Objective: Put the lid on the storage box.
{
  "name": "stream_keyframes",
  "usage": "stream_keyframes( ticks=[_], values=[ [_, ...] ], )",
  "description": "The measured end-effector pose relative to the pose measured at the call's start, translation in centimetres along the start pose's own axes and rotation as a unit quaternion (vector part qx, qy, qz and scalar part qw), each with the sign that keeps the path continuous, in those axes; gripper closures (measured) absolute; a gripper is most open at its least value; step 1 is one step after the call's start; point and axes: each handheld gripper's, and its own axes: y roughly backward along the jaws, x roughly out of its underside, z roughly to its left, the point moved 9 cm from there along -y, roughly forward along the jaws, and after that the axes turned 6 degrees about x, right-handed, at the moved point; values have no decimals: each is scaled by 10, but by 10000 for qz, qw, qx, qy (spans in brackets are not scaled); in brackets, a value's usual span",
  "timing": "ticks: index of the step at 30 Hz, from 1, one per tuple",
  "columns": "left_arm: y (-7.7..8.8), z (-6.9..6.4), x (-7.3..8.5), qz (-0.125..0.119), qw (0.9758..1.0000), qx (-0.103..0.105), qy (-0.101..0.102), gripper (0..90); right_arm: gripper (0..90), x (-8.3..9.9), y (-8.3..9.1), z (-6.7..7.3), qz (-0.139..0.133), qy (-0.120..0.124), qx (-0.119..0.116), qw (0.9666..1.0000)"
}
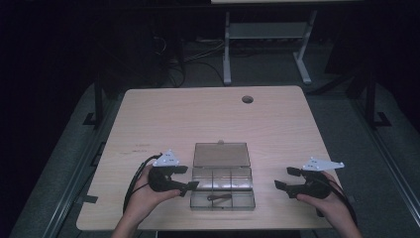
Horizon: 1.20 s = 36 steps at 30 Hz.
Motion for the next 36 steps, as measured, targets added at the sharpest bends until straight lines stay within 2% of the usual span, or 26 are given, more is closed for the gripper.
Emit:
stream_keyframes(
  ticks=[5,11,14,17,28,36],
  values=[
    [4,10,-3,22,9999,-156,12,238,225,-6,-8,1,77,-6,-86,9999],
    [4,17,-8,26,9998,-180,27,228,226,-15,-13,3,119,-18,-134,9998],
    [6,21,-14,42,9999,-126,9,226,226,-26,-17,3,110,-89,-179,9997],
    [7,26,-18,44,9999,-167,-10,199,225,-34,-22,5,89,-115,-268,9995],
    [0,48,-31,-46,9997,-173,145,205,226,-55,-49,12,238,-39,-413,9989],
    [-13,64,-30,5,9991,-184,384,222,229,-68,-70,12,384,-179,-393,9983]
  ],
)
